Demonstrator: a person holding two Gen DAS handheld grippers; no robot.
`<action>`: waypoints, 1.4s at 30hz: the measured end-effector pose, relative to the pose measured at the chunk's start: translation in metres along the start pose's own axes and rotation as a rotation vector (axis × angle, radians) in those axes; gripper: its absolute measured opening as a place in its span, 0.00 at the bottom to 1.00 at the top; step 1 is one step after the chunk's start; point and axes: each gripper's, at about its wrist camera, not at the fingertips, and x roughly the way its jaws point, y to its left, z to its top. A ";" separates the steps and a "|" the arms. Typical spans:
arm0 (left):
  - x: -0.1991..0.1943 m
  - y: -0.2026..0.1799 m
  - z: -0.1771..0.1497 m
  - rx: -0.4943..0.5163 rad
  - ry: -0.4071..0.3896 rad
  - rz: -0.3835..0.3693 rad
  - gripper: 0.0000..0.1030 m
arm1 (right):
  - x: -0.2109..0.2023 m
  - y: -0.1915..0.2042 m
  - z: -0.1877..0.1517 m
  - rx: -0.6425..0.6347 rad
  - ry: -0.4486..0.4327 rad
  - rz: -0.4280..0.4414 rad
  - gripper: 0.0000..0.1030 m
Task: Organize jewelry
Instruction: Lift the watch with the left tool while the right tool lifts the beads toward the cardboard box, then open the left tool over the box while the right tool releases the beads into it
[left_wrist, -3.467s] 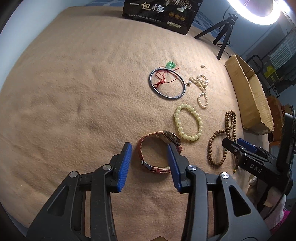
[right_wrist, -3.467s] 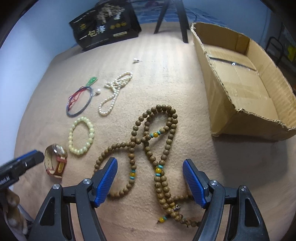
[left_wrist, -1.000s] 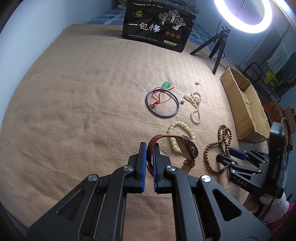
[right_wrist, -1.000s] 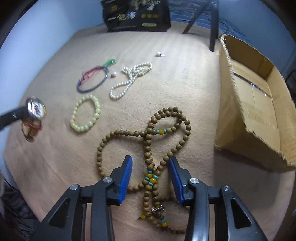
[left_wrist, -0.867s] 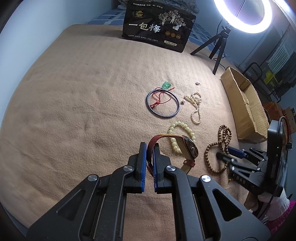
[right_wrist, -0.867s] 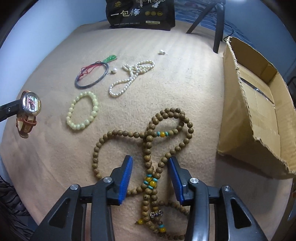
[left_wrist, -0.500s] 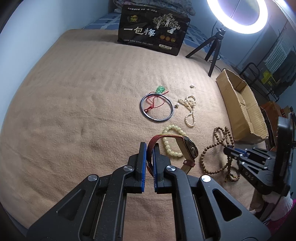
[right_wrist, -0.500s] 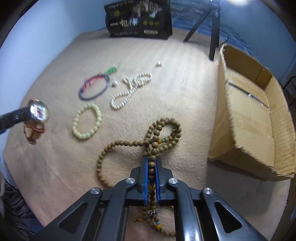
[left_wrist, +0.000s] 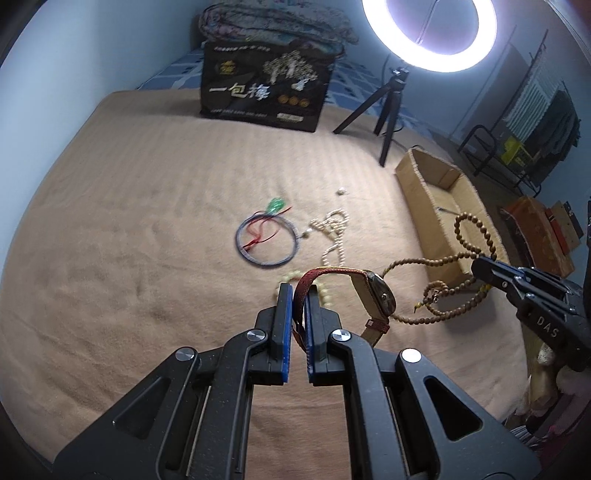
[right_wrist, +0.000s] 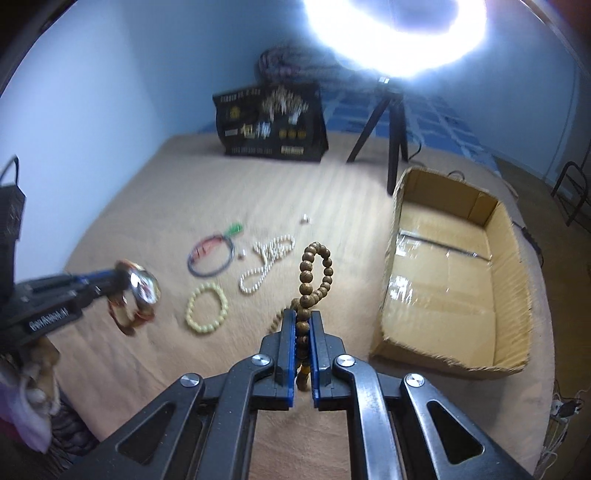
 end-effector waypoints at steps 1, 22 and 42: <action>-0.001 -0.004 0.003 0.004 -0.007 -0.007 0.04 | -0.005 -0.001 0.002 0.004 -0.016 0.004 0.03; 0.015 -0.069 0.054 0.062 -0.054 -0.092 0.04 | -0.055 -0.070 0.046 0.119 -0.205 -0.047 0.03; 0.082 -0.166 0.071 0.160 0.008 -0.157 0.04 | -0.016 -0.155 0.059 0.196 -0.146 -0.140 0.04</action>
